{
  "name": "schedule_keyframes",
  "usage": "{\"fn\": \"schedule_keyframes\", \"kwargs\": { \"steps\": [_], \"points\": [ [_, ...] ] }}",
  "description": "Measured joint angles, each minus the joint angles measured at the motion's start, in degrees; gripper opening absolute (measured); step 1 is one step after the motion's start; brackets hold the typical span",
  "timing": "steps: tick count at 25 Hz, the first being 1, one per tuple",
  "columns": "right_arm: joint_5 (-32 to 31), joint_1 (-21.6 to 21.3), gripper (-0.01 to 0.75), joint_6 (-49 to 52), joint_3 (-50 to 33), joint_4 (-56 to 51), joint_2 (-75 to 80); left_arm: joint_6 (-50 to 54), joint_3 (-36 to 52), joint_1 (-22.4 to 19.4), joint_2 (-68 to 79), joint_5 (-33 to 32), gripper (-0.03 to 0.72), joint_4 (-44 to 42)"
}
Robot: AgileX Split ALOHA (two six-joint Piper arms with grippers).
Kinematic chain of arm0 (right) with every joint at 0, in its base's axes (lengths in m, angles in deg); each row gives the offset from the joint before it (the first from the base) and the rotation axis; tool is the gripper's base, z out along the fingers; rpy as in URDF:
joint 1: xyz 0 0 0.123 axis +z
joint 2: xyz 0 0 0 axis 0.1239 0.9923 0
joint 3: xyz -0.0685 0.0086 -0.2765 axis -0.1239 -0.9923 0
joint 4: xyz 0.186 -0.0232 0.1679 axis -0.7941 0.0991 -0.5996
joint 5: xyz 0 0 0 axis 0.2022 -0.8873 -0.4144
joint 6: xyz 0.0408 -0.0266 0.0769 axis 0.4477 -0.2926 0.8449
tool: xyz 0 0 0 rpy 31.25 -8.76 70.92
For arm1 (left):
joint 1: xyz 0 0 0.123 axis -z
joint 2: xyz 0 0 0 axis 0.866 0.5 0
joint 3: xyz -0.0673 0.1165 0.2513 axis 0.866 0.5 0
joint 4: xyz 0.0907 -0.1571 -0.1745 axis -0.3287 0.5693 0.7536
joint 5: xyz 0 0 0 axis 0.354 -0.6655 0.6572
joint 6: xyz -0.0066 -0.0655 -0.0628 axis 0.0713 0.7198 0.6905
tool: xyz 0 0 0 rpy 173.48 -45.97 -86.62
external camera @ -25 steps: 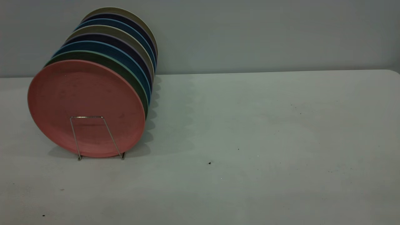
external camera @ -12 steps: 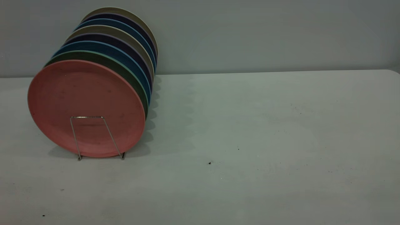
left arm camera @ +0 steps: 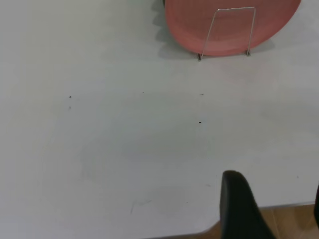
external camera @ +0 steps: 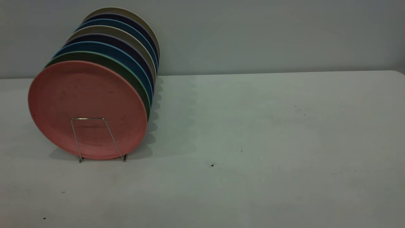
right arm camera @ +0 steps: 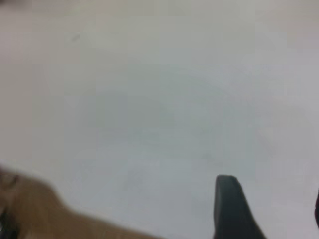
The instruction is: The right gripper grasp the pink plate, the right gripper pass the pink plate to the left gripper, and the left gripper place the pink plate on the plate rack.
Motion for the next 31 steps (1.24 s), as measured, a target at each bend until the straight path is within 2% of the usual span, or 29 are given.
{"fn": "schedule_keyframes", "kwargs": {
  "steps": [3,6,31],
  "points": [
    [-0.04,-6.0,0.411,0.0,0.0,0.0,-2.39,0.0,0.0,0.0,-0.05,0.0,0.393,0.0],
    [-0.06,-8.66,0.411,0.0,0.0,-0.09,-2.44,-0.05,0.0,0.0,-0.05,0.0,0.393,0.0],
    [-0.06,-9.02,0.409,-0.01,0.0,-0.11,-2.48,-0.13,0.0,0.0,-0.05,0.0,0.393,0.0]
  ]
}}
